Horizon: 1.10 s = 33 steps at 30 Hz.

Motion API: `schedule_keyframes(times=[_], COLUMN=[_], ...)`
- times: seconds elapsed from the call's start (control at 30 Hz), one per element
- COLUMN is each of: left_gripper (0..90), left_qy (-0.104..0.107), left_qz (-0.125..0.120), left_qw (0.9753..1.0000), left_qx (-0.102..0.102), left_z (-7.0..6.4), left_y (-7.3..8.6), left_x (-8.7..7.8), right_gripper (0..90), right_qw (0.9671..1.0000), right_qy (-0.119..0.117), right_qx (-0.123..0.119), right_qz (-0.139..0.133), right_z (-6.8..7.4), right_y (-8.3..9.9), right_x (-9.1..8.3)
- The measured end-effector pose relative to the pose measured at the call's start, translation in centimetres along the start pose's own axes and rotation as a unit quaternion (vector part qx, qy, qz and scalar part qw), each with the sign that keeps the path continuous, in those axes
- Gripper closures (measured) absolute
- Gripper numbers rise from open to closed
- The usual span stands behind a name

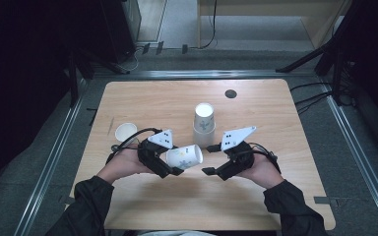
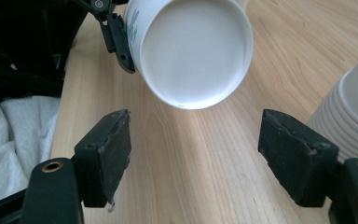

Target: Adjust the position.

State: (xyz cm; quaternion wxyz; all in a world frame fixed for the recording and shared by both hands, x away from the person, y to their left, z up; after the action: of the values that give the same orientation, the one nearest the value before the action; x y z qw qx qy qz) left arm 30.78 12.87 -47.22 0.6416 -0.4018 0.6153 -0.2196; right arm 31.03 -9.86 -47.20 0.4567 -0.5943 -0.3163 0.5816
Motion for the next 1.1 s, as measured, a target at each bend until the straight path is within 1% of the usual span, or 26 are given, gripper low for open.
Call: schedule_keyframes(times=[0.07,0.13,0.17,0.2,0.27,0.33,0.37,0.4,0.5,0.53,0.57,0.63,0.67,0.7,0.73,0.77,0.8,0.83,0.9,0.97,1.1], left_gripper=[24.3,24.3,24.3,24.3,24.3,24.3,24.3,24.3,24.3,24.3,24.3,24.3,24.3,24.3,24.3,24.3,24.3,24.3,24.2,24.2,24.2], left_qy=[0.004,0.007,0.009,0.01,0.015,0.019,0.022,0.022,0.029,0.032,0.036,0.04,0.043,0.045,0.048,0.049,0.047,0.048,0.047,0.047,0.051], left_qz=[0.014,0.023,0.023,0.029,0.034,0.042,0.044,0.048,0.06,0.061,0.064,0.069,0.07,0.073,0.073,0.078,0.084,0.085,0.094,0.096,0.095], left_qw=[0.9999,0.9997,0.9997,0.9995,0.9992,0.9988,0.9987,0.9984,0.9975,0.9974,0.997,0.9965,0.9963,0.9959,0.9957,0.9951,0.9944,0.994,0.9929,0.9924,0.9924], left_qx=[0.004,0.01,0.008,0.011,0.011,0.017,0.016,0.02,0.023,0.021,0.022,0.023,0.024,0.029,0.031,0.037,0.045,0.049,0.057,0.06,0.059], left_z=[0.0,0.1,0.0,0.1,0.0,0.1,0.0,0.0,-0.1,-0.1,-0.1,-0.3,-0.4,-0.5,-0.6,-0.7,-0.9,-0.9,-1.1,-1.2,-1.4], left_y=[0.0,-0.1,-0.1,-0.1,-0.2,-0.2,-0.2,-0.2,-0.2,-0.2,-0.2,-0.2,-0.3,-0.3,-0.3,-0.3,-0.2,-0.2,0.0,0.0,-0.2], left_x=[0.4,0.8,0.9,1.1,1.4,1.8,1.9,2.0,2.5,2.7,2.9,3.2,3.4,3.6,3.8,3.9,4.2,4.3,4.7,4.9,5.0], right_gripper=[25.9,25.9,25.9,25.9,25.9,25.9,25.9,25.9,25.9,25.9,25.9,25.9,25.9,25.9,25.9,25.9,25.9,26.1,26.9,27.2,27.7], right_qw=[1.0,1.0,1.0,0.9999,0.9999,0.9998,0.9998,0.9998,0.9998,0.9998,0.9998,0.9999,0.9999,0.9999,0.9998,0.9998,0.9997,0.9995,0.9991,0.9987,0.998], right_qy=[0.003,0.005,0.007,0.009,0.012,0.015,0.017,0.016,0.017,0.015,0.013,0.01,0.007,0.005,0.002,0.0,-0.003,-0.007,-0.015,-0.022,-0.027], right_qx=[0.0,-0.001,0.0,0.0,0.003,0.001,0.0,0.001,0.0,-0.001,0.003,-0.002,0.0,-0.004,-0.004,-0.004,-0.008,-0.005,-0.008,-0.012,-0.01], right_qz=[0.002,0.005,0.007,0.008,0.009,0.009,0.012,0.013,0.012,0.011,0.011,0.011,0.013,0.015,0.017,0.02,0.022,0.031,0.038,0.045,0.055], right_z=[0.0,0.1,0.1,0.1,0.1,0.2,0.2,0.3,0.4,0.4,0.5,0.6,0.7,0.7,0.8,0.9,0.9,1.0,1.0,1.1,1.4], right_y=[0.2,0.4,0.5,0.6,0.7,0.9,0.9,1.0,1.1,1.1,1.1,1.1,1.2,1.2,1.3,1.3,1.4,1.5,1.6,1.8,1.9], right_x=[0.0,0.0,-0.1,-0.1,-0.2,-0.2,-0.3,-0.3,-0.2,-0.1,-0.1,0.1,0.2,0.3,0.5,0.7,0.9,1.2,1.6,2.1,2.8])
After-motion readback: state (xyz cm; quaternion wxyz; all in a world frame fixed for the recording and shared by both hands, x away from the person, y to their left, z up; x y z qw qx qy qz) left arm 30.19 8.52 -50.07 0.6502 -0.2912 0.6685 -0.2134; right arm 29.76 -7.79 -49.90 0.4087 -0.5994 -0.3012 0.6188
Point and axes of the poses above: each handheld gripper's, and its own axes: x roughly forward along the jaws, y roughly out of its underside, z roughly to its left, the point moved 3 cm from there along x, roughly forward along the jaws, and after that the axes turned 12 degrees about -z, right-handed, at the moved point
